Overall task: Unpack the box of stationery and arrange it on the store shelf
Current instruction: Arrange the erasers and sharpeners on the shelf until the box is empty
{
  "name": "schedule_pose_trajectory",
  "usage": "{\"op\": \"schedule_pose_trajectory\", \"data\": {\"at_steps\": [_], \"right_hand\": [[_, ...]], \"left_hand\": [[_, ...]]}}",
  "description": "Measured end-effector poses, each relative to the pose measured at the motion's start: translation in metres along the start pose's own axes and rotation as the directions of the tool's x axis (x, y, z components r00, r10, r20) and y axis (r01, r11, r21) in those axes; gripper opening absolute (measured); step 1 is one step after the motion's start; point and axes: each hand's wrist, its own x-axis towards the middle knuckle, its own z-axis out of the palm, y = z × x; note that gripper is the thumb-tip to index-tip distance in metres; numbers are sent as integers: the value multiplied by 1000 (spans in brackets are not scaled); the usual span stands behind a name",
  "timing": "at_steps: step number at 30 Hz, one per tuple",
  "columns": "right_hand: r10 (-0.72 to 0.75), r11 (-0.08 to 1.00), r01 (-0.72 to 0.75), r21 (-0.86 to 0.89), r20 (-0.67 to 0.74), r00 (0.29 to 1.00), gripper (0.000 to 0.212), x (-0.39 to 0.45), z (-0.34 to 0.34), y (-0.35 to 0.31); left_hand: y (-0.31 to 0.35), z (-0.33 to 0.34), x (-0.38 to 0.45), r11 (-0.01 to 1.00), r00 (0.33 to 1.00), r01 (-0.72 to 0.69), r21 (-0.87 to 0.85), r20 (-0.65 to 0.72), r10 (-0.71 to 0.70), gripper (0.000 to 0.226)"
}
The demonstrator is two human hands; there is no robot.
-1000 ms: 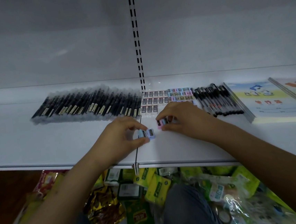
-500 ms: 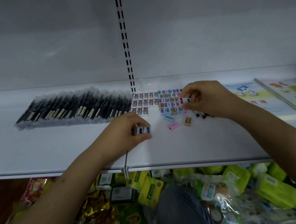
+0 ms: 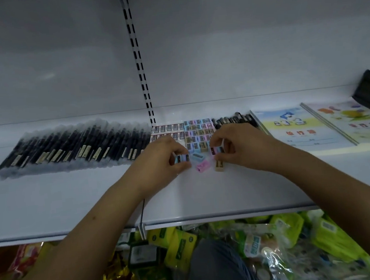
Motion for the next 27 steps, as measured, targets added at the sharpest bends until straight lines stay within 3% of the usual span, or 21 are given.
{"op": "schedule_pose_trajectory", "data": {"at_steps": [4, 11, 16, 20, 27], "right_hand": [[-24, 998, 20, 61, 65, 998, 21, -8, -3, -4], [-21, 1000, 24, 18, -140, 990, 27, 18, 9, -11], [-113, 989, 108, -100, -49, 992, 26, 29, 18, -19], [-170, 985, 169, -42, -18, 985, 21, 17, 21, -16], [-48, 999, 49, -5, 32, 998, 21, 11, 12, -4]], "left_hand": [[0, 1, -7, 999, 997, -41, -2, 63, 41, 33], [-1, -2, -1, 998, 998, 60, -7, -22, -60, 26], [-6, 3, -3, 997, 997, 72, -7, -38, -73, 25], [-8, 2, -5, 998, 997, 66, -23, -33, -67, 23], [2, 6, 3, 999, 999, -22, -31, -33, 21, 25]]}}
